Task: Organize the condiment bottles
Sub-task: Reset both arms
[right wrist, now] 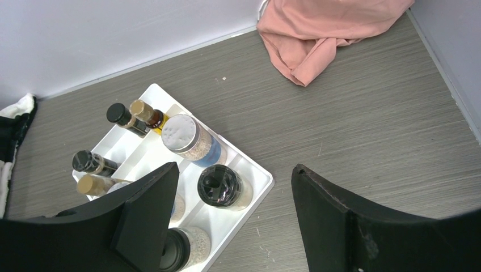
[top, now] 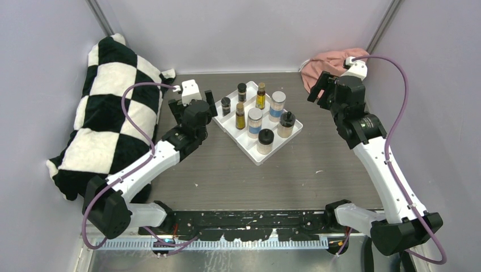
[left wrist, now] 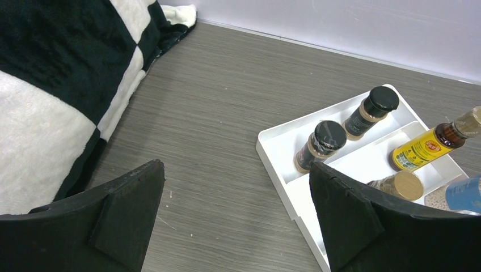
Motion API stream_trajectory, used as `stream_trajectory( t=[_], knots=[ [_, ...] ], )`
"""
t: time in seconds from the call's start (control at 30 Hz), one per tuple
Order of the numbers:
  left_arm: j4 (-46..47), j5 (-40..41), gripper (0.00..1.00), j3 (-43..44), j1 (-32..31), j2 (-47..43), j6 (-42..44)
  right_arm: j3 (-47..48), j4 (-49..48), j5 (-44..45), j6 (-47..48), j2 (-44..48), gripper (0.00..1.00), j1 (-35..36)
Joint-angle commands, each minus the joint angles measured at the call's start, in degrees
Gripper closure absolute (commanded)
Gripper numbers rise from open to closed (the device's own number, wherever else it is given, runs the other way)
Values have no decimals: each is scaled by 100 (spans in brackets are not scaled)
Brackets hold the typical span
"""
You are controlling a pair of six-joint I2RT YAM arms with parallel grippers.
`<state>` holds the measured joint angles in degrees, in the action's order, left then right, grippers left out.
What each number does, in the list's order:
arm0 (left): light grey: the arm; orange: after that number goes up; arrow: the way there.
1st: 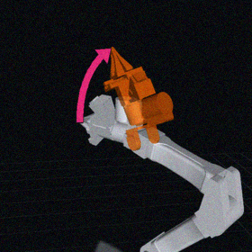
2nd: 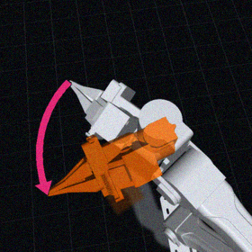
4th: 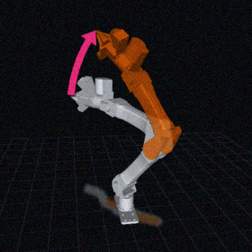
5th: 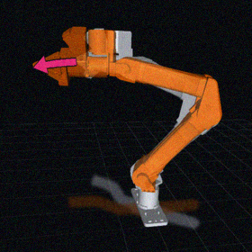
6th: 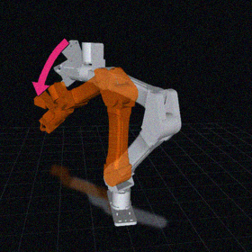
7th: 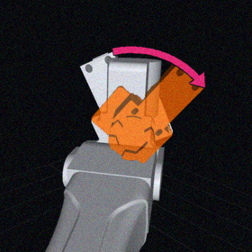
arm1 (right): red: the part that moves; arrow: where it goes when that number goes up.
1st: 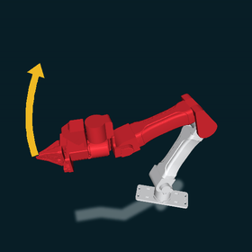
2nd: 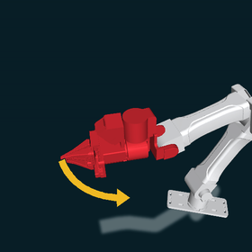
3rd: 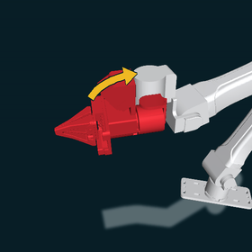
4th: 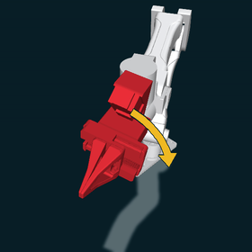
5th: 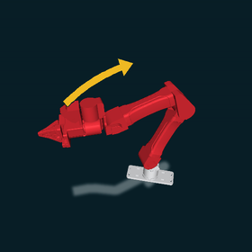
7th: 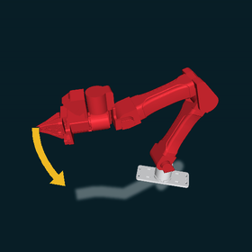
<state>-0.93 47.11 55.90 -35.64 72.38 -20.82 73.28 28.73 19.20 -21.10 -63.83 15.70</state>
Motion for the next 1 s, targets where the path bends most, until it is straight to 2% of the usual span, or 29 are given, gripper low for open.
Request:
stream_trajectory(
  t=[0.0,0.97],
  knots=[
    [111,88,0,-35,-31,-198,-106,-6,-213,31,88,174,21,56],
    [119,87,0,-106,-78,-259,-78,-44,-224,22,106,195,22,110]
  ],
)
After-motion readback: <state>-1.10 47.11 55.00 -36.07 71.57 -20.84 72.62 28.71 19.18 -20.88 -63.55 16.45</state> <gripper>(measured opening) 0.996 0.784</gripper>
